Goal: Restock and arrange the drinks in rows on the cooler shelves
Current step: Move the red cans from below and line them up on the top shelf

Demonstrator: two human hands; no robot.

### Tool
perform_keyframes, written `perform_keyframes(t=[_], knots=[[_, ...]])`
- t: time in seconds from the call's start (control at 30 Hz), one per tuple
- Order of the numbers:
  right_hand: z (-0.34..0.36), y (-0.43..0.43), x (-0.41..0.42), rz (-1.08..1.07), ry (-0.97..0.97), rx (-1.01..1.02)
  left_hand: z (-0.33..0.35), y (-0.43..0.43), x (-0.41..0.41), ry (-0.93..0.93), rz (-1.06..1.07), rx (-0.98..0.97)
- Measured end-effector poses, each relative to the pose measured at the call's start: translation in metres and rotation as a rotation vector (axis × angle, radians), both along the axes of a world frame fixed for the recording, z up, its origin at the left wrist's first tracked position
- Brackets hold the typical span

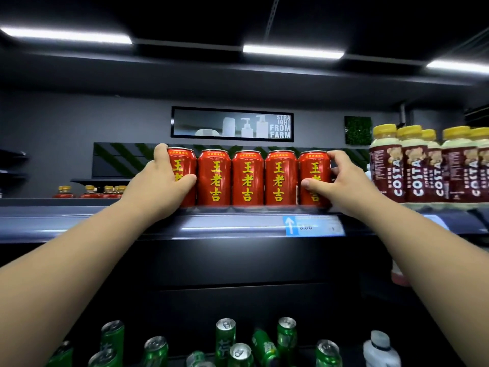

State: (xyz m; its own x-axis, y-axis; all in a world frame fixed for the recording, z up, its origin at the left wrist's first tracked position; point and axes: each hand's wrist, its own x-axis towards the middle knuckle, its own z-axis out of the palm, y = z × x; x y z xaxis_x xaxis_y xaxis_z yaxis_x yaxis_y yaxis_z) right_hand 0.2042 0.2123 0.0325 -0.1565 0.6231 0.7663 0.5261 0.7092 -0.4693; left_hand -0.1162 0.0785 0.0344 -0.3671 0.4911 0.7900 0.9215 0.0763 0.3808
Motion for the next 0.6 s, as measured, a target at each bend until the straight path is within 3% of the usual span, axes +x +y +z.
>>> perform_keyframes(t=[0.27, 0.6], knots=[[-0.01, 0.017, 0.035, -0.054, 0.052, 0.029, -0.004, 0.03, 0.054, 0.023, -0.055, 0.028], [-0.014, 0.024, 0.036, -0.108, 0.033, 0.06, -0.012, 0.029, 0.059, 0.063, 0.013, 0.052]])
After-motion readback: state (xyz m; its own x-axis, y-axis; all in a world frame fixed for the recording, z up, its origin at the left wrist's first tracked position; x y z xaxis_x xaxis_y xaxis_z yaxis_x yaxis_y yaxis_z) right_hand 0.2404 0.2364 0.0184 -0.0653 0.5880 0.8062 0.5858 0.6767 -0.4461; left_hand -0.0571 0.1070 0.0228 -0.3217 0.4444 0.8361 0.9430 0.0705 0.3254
